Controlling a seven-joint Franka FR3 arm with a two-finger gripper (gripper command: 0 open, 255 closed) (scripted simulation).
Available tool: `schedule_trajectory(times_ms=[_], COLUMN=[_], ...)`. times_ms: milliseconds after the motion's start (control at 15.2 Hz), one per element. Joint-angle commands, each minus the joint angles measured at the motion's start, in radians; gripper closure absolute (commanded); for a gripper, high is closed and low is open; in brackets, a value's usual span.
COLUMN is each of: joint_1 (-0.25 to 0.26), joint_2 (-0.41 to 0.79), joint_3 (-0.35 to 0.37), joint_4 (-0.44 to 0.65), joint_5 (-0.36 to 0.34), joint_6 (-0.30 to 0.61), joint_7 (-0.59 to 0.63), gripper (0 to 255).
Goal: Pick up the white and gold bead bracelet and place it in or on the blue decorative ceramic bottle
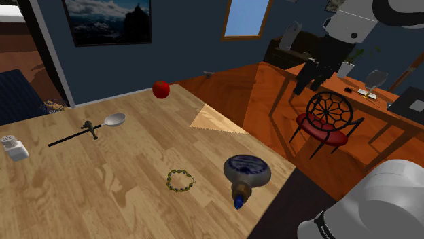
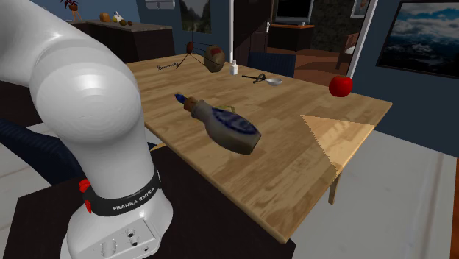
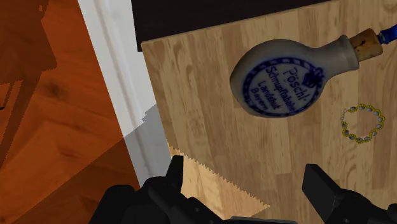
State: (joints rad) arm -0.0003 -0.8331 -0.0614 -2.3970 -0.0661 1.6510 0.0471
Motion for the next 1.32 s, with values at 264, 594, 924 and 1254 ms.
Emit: schedule_trajectory(times_ms=[264,594,924,1254], joint_1=[0.018,0.046,0.073,0.090], joint_2=[0.009,0.058,0.152,0.291], joint_3=[0.068,0.158,0.252,0.350], joint_4=[-0.088,-0.169,-0.215,-0.222], joint_5=[0.049,0.111,0.169,0.210], joint_6=[0.090,0.216,0.354,0.501], joint_7=[0.097,0.217,0.337,0.459], gripper=[0,0,0,0])
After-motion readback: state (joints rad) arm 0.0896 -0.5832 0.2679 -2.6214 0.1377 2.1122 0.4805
